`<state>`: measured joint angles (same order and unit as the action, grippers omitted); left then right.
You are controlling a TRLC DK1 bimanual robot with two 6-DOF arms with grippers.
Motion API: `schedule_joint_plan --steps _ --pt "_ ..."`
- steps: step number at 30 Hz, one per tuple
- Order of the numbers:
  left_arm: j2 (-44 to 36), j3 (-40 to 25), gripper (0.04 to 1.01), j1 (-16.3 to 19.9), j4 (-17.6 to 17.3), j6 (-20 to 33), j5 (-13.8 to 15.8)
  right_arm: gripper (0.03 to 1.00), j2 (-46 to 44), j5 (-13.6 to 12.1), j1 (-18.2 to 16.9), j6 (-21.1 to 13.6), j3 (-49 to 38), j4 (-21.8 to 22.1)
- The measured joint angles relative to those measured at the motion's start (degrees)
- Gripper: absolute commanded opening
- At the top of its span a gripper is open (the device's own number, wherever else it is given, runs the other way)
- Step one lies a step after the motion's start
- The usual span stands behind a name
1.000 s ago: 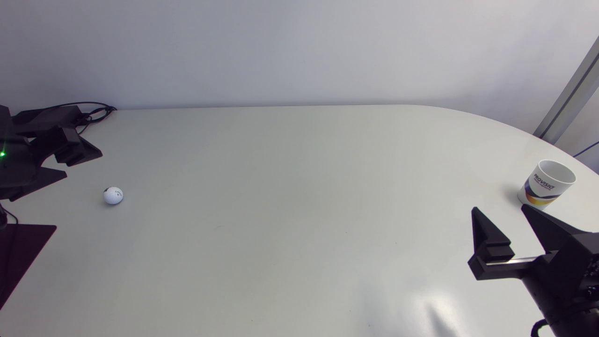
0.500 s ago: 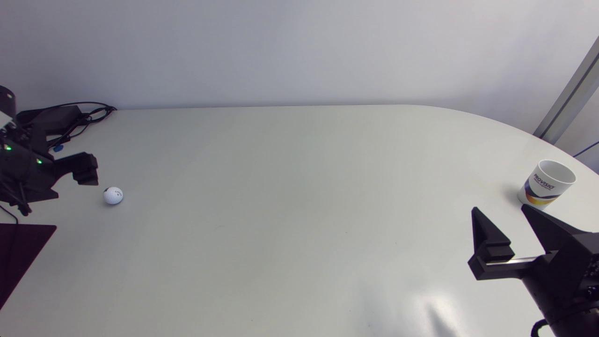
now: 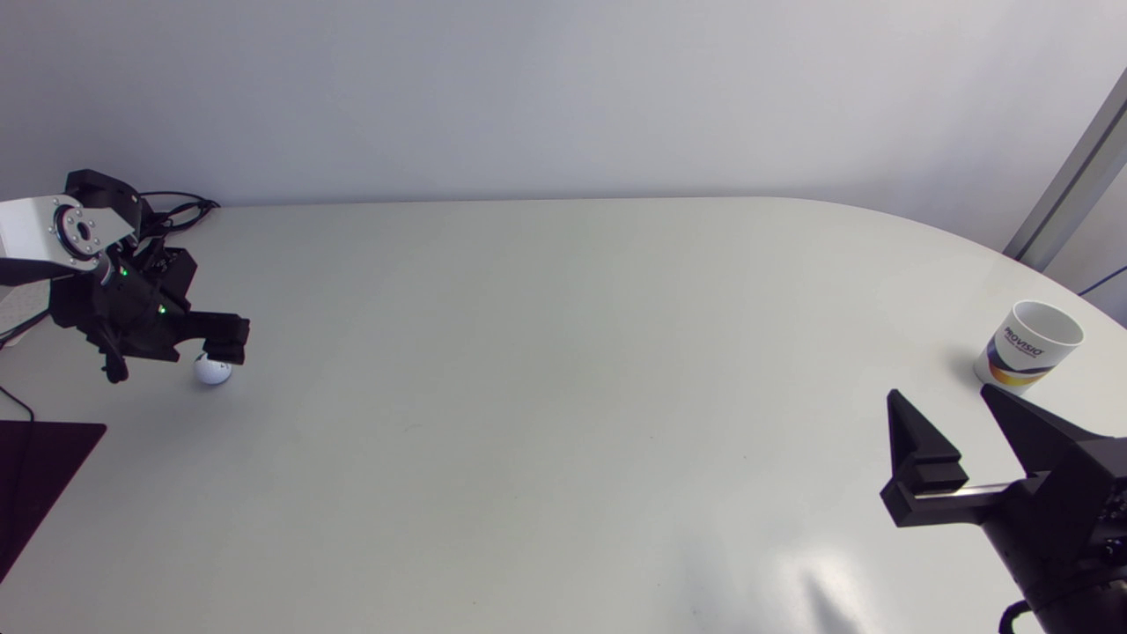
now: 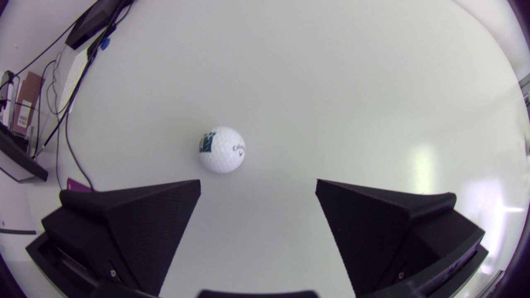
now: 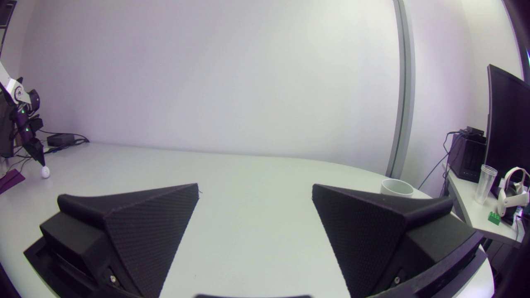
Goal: Pick up the white golf ball from the table and place it into the cup.
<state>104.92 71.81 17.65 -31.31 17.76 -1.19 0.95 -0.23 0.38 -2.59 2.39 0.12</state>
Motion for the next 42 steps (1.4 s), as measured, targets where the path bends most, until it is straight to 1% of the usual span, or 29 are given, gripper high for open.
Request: schedule_joint_plan --steps 3,7,12,19,26,32,38,41,42 --pt "3.6 3.9 0.997 0.4 -1.6 1.8 2.6 0.966 0.0 0.0 0.0 0.0 0.0 0.0" --pt "8.1 7.1 0.997 1.6 -2.5 2.8 3.8 0.966 0.0 0.0 0.0 0.0 0.0 0.0" --pt "11.4 10.6 0.997 3.4 -4.7 3.6 4.3 0.966 0.0 0.0 0.0 0.0 0.0 0.0" --pt "12.5 14.9 0.997 5.4 -6.0 3.7 5.1 0.964 0.0 0.0 0.0 0.0 0.0 0.0" --pt "17.4 20.4 0.997 5.5 -8.1 3.9 6.4 0.964 0.0 0.0 0.0 0.0 0.0 0.0" --pt "20.3 23.4 0.997 5.5 -10.4 4.1 7.5 0.966 0.0 0.0 0.0 0.0 0.0 0.0" --pt "21.3 24.6 0.997 5.3 -11.9 4.3 8.2 0.964 0.0 0.0 0.0 0.0 0.0 0.0" --pt "21.5 24.6 0.997 4.8 -14.2 4.4 8.6 0.966 0.0 0.0 0.0 0.0 0.0 0.0" --pt "21.5 24.6 0.997 4.5 -14.5 4.6 8.6 0.966 0.0 0.0 0.0 0.0 0.0 0.0"
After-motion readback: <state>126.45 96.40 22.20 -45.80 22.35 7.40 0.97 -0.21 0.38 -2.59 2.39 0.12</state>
